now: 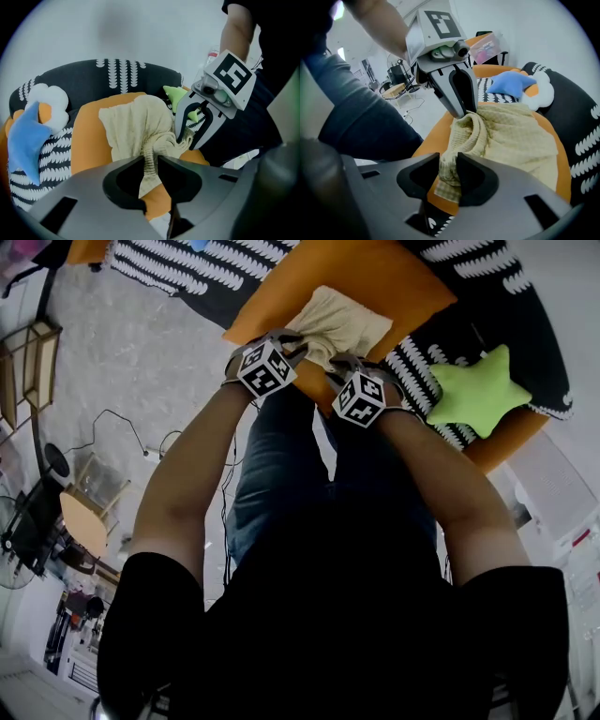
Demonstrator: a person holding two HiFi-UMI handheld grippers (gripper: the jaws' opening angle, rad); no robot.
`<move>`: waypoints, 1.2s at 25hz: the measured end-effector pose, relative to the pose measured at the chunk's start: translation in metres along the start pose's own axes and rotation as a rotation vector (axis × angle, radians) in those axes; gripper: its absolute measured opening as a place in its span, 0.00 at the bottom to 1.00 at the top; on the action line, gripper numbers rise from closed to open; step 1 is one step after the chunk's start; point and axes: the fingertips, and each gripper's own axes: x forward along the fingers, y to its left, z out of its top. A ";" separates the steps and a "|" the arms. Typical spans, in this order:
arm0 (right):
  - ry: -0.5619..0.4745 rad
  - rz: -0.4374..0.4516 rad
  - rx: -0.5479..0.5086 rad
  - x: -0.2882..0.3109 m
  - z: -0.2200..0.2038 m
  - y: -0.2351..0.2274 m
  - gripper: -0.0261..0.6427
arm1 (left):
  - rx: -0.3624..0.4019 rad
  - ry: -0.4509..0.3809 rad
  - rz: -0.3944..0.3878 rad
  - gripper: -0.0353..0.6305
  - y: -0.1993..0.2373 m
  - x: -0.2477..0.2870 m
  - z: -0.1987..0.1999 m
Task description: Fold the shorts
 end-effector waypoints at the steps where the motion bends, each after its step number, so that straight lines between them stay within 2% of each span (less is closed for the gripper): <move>1: -0.003 0.007 0.020 0.000 -0.001 0.002 0.23 | 0.002 0.010 -0.005 0.21 0.000 0.000 -0.002; 10: -0.020 0.063 0.186 -0.011 0.005 0.007 0.30 | -0.026 0.070 0.004 0.21 0.004 -0.007 -0.009; 15: -0.019 0.095 0.221 -0.045 0.003 0.019 0.33 | -0.032 0.145 0.005 0.27 -0.010 -0.026 -0.009; 19: -0.034 0.074 0.206 -0.076 0.001 0.008 0.33 | -0.032 0.179 0.023 0.32 -0.008 -0.048 -0.011; 22: -0.047 0.043 0.227 -0.104 -0.003 -0.002 0.33 | -0.055 0.166 0.047 0.33 -0.010 -0.071 -0.007; 30: -0.126 -0.071 0.327 -0.190 0.011 -0.037 0.29 | -0.156 0.049 0.116 0.33 -0.014 -0.146 0.037</move>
